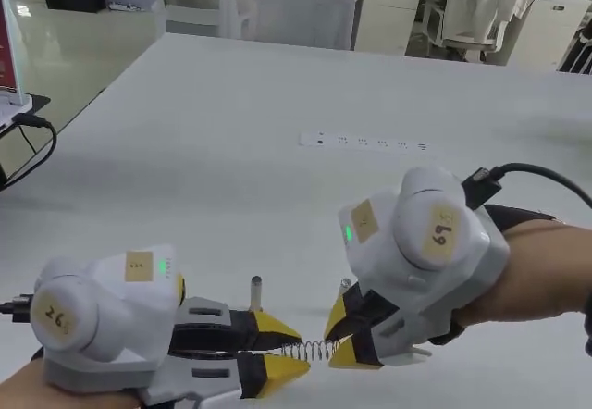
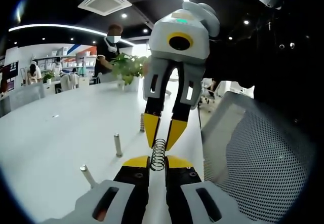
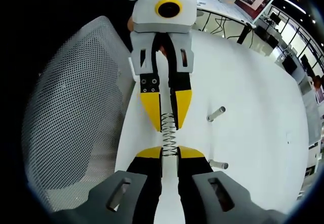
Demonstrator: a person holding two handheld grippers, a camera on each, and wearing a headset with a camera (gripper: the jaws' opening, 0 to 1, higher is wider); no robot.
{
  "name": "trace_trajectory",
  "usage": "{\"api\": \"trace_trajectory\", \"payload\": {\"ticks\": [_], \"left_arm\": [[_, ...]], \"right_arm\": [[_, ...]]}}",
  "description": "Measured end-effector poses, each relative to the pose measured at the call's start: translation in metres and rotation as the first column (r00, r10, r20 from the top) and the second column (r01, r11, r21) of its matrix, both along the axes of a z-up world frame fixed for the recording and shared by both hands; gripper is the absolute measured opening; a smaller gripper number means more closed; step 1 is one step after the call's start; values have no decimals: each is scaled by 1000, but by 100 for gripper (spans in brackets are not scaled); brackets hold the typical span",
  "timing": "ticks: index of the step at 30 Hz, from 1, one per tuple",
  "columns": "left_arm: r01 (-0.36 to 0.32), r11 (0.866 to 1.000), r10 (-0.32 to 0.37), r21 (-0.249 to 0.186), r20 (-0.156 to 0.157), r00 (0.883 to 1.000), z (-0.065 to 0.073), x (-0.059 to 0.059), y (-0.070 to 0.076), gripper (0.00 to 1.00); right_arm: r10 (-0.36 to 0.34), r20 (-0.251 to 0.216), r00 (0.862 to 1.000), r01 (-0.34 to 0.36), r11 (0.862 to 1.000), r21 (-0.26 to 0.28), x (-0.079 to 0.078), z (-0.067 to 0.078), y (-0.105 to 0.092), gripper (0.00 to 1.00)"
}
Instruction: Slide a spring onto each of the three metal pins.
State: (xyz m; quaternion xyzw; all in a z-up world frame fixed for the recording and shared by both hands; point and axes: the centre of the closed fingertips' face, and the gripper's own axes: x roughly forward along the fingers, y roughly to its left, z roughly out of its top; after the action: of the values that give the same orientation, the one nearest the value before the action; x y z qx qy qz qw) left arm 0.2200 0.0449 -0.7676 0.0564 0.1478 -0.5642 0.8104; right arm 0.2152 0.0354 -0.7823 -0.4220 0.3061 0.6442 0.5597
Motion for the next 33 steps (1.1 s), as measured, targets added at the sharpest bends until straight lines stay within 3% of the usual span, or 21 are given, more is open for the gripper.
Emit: {"api": "trace_trajectory", "payload": {"ticks": [18,33], "left_arm": [[10,1000,-11,-27,-29,1000,4,-2,-1,2],[30,996,-31,-84,-11,999,25,-6,-7,2]], "right_arm": [[-17,-11,1000,17,1000,9,0,-1,1,9],[-24,-29,999,24,1000,7,-2,-9,-3,10]]}}
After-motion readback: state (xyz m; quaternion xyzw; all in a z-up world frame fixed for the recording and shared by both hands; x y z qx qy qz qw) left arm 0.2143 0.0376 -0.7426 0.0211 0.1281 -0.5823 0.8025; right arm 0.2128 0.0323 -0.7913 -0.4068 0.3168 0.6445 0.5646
